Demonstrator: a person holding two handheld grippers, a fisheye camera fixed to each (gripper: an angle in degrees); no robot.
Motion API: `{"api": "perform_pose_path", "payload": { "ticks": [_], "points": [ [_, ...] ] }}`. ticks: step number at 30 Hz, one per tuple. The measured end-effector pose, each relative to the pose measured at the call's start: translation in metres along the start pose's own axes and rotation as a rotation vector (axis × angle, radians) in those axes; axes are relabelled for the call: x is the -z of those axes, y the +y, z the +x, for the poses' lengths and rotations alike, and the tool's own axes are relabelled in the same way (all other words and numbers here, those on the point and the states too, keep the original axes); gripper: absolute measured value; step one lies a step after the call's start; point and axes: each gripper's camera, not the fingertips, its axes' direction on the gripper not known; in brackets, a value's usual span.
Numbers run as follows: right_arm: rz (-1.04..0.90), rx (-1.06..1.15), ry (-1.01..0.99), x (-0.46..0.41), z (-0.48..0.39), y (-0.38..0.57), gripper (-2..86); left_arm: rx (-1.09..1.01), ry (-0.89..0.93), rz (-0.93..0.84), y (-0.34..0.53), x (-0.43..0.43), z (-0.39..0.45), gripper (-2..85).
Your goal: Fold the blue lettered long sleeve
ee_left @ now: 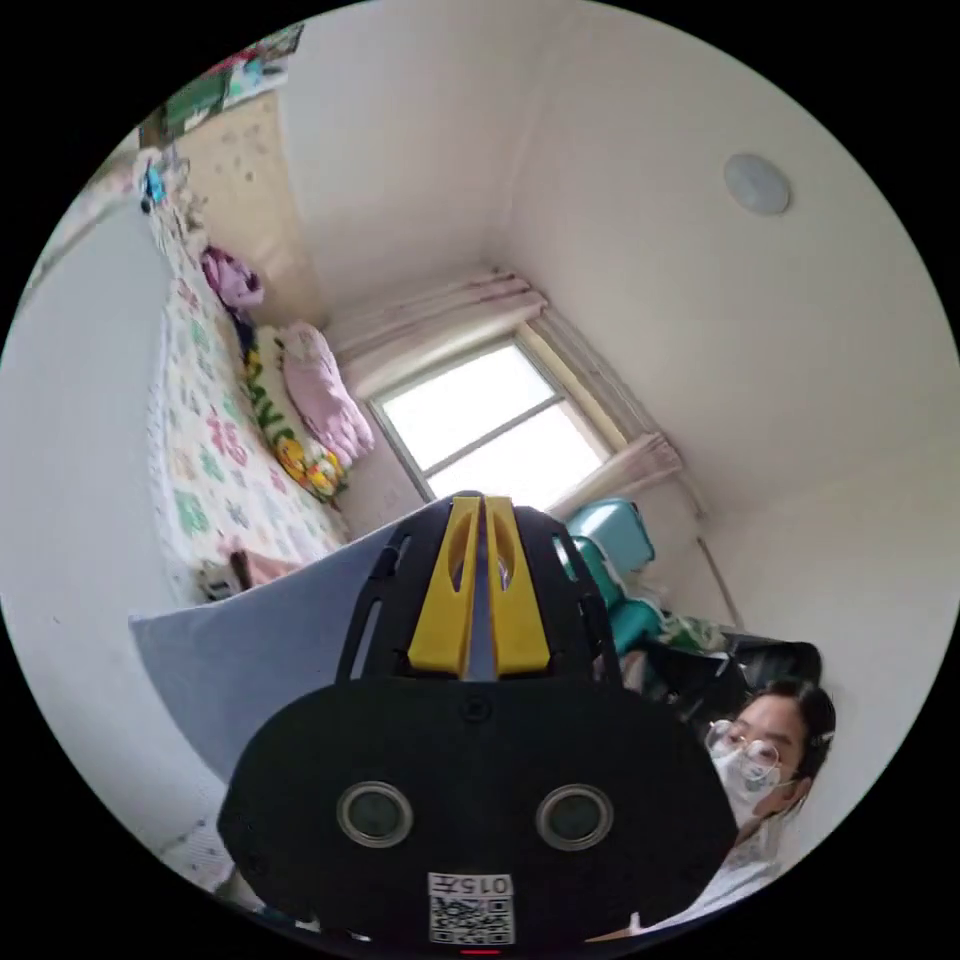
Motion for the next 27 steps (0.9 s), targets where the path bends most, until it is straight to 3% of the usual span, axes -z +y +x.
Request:
{"api": "perform_pose_path", "payload": {
  "ticks": [4,9,12,14,19,23,27],
  "points": [
    [0.152,0.032,0.178,0.039,0.027,-0.081,0.2,-0.252,-0.401,0.268,-0.090,0.123,0.102,-0.9],
    [0.018,0.066,0.362,0.069,0.121,-0.062,0.3,-0.311,-0.490,0.380,-0.093,0.194,0.125,-0.9],
    [-0.120,-0.031,0.371,0.086,0.225,0.030,0.3,-0.263,-0.504,0.382,-0.074,0.226,0.099,-0.9],
    [-0.251,-0.071,0.432,0.090,0.274,0.088,0.3,-0.223,-0.523,0.343,-0.056,0.244,0.081,-0.8],
    [-0.502,-0.097,0.488,0.134,0.364,0.233,0.3,-0.086,-0.715,0.010,0.016,0.277,0.034,-0.8],
    [-0.792,-0.073,0.596,0.160,0.421,0.339,0.3,0.041,-0.838,-0.135,0.065,0.293,0.015,-0.8],
    [-0.866,-0.058,0.633,0.194,0.456,0.404,0.2,0.088,-0.892,-0.206,0.104,0.293,0.015,-0.7]
  ]
}}
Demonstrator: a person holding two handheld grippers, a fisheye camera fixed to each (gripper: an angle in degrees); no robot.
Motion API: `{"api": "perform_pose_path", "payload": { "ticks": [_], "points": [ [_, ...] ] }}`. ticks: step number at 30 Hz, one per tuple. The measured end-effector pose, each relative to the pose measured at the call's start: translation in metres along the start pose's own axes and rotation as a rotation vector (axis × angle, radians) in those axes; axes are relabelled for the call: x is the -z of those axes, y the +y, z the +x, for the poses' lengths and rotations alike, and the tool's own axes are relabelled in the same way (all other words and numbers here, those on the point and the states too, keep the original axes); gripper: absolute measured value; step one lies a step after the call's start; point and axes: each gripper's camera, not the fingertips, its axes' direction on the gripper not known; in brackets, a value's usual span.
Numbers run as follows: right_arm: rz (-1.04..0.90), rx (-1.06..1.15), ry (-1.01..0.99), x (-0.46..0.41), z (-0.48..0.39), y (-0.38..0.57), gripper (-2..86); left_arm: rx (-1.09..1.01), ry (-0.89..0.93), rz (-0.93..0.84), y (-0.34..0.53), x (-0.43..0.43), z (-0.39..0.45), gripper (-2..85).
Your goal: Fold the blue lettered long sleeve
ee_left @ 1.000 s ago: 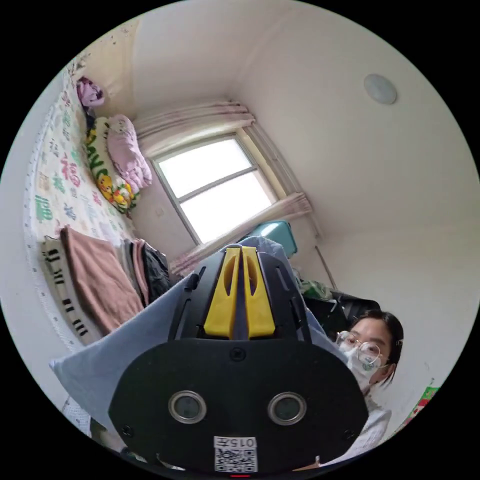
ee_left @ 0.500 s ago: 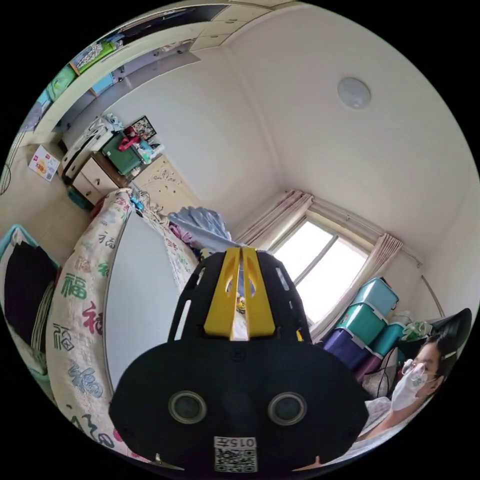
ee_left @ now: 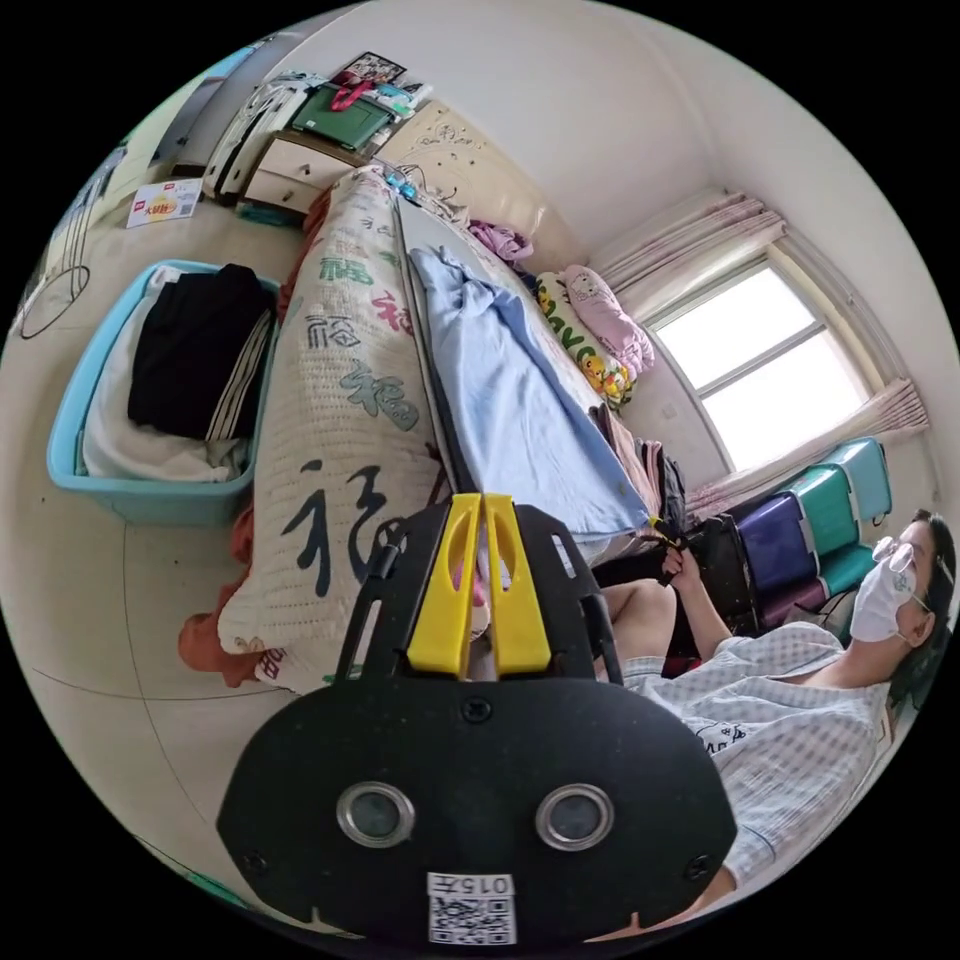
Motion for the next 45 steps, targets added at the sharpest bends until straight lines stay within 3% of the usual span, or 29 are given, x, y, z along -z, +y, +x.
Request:
{"api": "perform_pose_path", "payload": {
  "ticks": [3,9,15,20,24,31,37,40,45],
  "points": [
    [-0.064,0.026,0.087,-0.047,0.037,0.042,0.2,-0.029,-0.011,0.007,0.004,0.005,0.016,-0.7],
    [-0.186,0.206,0.318,-0.126,0.067,0.092,0.2,-0.142,-0.225,-0.255,-0.011,-0.025,0.063,-0.5],
    [-0.339,0.323,0.409,-0.173,0.116,0.147,0.4,-0.229,-0.339,-0.418,0.000,-0.045,0.103,-0.2],
    [-0.446,0.310,0.378,-0.202,0.173,0.179,3.0,-0.250,-0.377,-0.485,0.010,-0.060,0.115,0.8],
    [-0.463,0.232,0.222,-0.182,0.213,0.175,7.4,-0.220,-0.350,-0.451,0.007,-0.045,0.115,4.2],
    [-0.110,0.310,0.214,-0.116,0.251,0.075,7.6,-0.276,-0.395,-0.203,-0.079,-0.012,0.151,9.9],
    [-0.076,0.318,0.065,-0.252,0.292,-0.076,12.0,-0.362,-0.260,-0.155,-0.211,-0.133,0.182,11.9],
    [-0.071,0.186,-0.033,-0.332,0.331,-0.139,13.0,-0.304,-0.243,-0.128,-0.271,-0.206,0.178,12.4],
    [-0.034,-0.034,-0.005,-0.421,0.405,-0.183,11.5,-0.182,-0.339,-0.162,-0.332,-0.295,0.160,14.1]
  ]
}}
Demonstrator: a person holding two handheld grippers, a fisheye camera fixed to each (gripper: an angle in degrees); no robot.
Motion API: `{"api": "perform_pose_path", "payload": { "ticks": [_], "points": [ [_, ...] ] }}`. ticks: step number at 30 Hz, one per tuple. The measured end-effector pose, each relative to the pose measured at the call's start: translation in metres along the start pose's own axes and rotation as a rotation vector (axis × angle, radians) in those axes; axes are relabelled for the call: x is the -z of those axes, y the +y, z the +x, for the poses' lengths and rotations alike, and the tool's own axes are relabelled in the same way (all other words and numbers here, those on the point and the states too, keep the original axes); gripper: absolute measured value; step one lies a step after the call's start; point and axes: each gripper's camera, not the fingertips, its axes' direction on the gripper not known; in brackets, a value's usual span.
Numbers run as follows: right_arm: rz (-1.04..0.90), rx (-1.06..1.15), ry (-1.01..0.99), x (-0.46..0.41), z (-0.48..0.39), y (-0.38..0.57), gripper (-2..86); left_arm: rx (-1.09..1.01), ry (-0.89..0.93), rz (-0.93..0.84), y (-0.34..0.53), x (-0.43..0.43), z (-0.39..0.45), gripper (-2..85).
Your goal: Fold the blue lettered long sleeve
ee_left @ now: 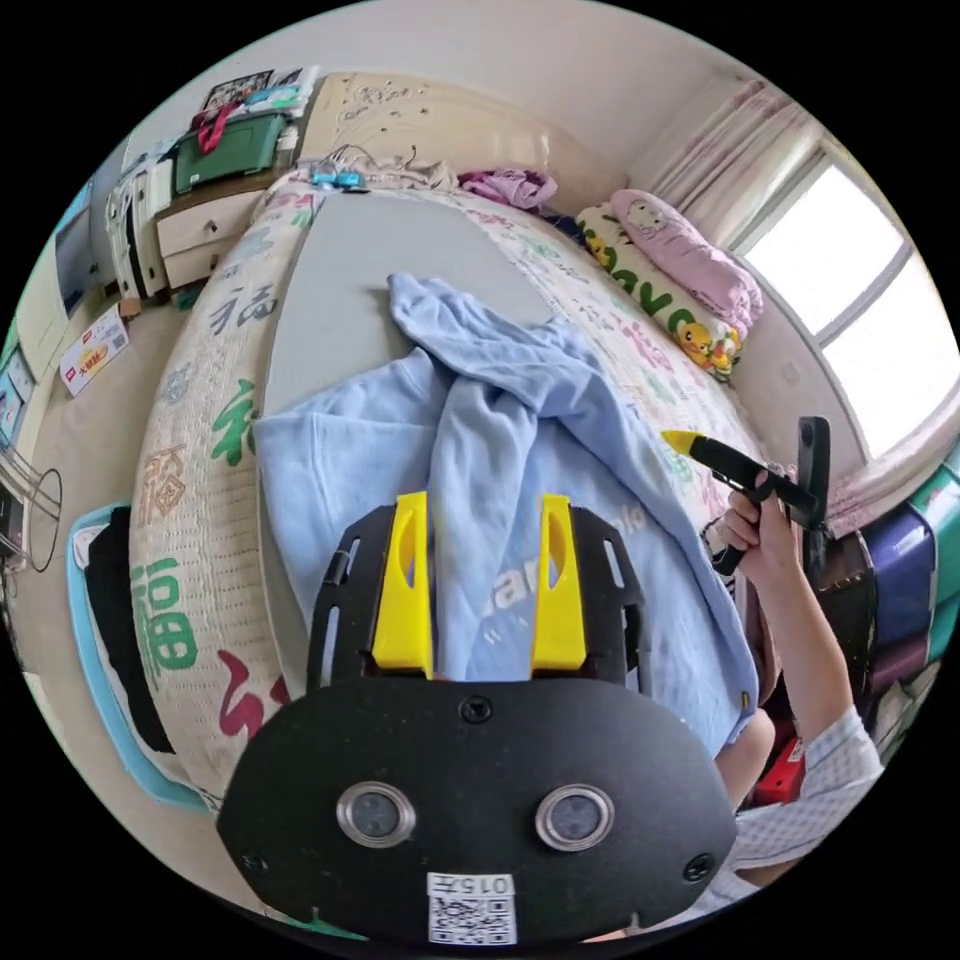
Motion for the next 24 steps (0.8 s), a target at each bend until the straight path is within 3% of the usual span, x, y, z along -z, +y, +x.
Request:
{"api": "perform_pose_path", "payload": {
  "ticks": [2,4,6,10,12,14,18,21,24],
  "points": [
    [-0.064,-0.023,0.024,-0.026,0.013,0.002,10.0,0.051,-0.008,-0.086,-0.012,-0.028,-0.007,13.2],
    [-0.117,-0.006,0.034,-0.040,0.013,0.010,6.5,0.030,-0.057,-0.061,-0.012,-0.032,-0.004,7.7],
    [-0.076,0.120,0.085,-0.020,-0.009,0.034,2.5,-0.018,-0.017,-0.063,-0.008,-0.028,0.001,5.3],
    [0.092,0.412,0.035,0.075,-0.055,0.110,0.8,-0.262,-0.095,0.172,0.060,0.037,0.044,4.3],
    [0.083,0.589,0.070,0.111,-0.077,0.165,0.9,-0.409,-0.157,0.236,0.106,0.059,0.071,4.4],
    [-0.105,0.775,0.163,0.120,-0.092,0.235,2.0,-0.556,-0.198,0.192,0.148,0.063,0.092,4.6],
    [-0.412,0.756,0.224,0.111,-0.072,0.285,6.5,-0.681,-0.269,-0.073,0.201,0.034,0.104,5.6],
    [-0.288,0.674,0.187,0.155,-0.073,0.261,7.0,-0.652,-0.281,-0.054,0.205,0.050,0.101,5.6],
    [-0.023,0.598,0.110,0.200,-0.096,0.197,7.7,-0.596,-0.234,0.015,0.194,0.071,0.096,5.4]
  ]
}}
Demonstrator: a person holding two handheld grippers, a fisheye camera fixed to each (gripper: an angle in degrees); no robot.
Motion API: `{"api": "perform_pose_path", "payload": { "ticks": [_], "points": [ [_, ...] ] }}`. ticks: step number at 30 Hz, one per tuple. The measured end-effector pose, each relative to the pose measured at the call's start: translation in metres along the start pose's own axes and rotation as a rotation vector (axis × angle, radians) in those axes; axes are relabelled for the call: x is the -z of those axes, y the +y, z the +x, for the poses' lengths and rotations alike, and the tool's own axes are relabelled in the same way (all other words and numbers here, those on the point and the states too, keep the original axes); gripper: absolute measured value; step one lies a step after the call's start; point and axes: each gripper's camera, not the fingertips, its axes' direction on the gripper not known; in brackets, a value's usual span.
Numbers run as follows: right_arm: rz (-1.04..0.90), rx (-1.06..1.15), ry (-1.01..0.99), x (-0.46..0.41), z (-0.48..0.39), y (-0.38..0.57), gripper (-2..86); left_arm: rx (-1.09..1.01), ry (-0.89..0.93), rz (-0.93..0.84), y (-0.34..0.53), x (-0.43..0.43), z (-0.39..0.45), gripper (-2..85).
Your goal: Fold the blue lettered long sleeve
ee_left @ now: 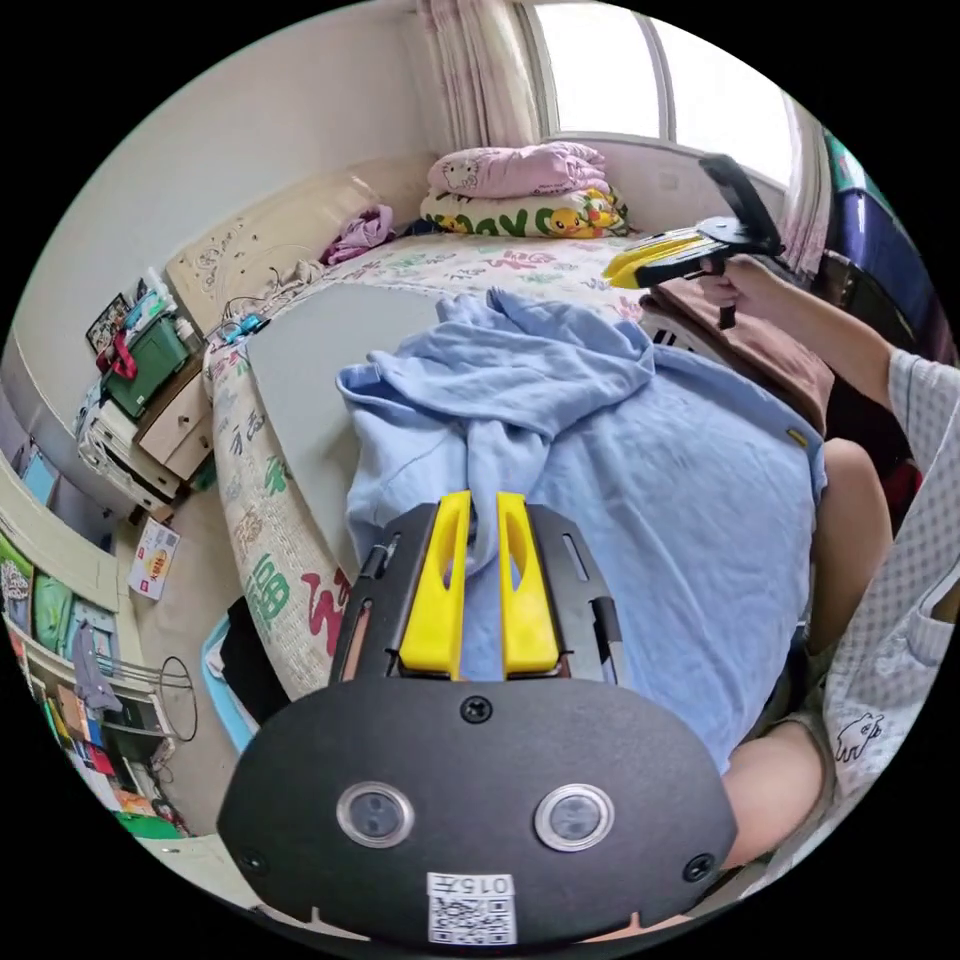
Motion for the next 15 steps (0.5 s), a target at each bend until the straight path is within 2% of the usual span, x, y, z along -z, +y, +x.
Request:
{"api": "perform_pose_path", "payload": {
  "ticks": [3,6,11,14,15],
  "points": [
    [0.020,-0.078,-0.021,-0.025,0.021,-0.054,8.8,0.056,0.108,0.058,-0.009,0.001,-0.012,5.5],
    [-0.074,-0.202,-0.111,-0.096,0.053,-0.126,11.8,0.083,0.201,0.088,-0.013,-0.011,-0.015,5.7],
    [-0.124,-0.280,0.080,-0.133,0.072,-0.182,13.0,0.145,0.253,0.160,-0.002,-0.019,-0.021,5.6],
    [-0.147,-0.334,0.044,-0.132,0.081,-0.193,11.7,0.269,0.327,0.252,0.019,-0.016,-0.033,3.5],
    [-0.152,-0.324,0.055,-0.127,0.079,-0.197,11.1,0.232,0.377,0.269,0.026,-0.016,-0.032,2.2]
  ]
}}
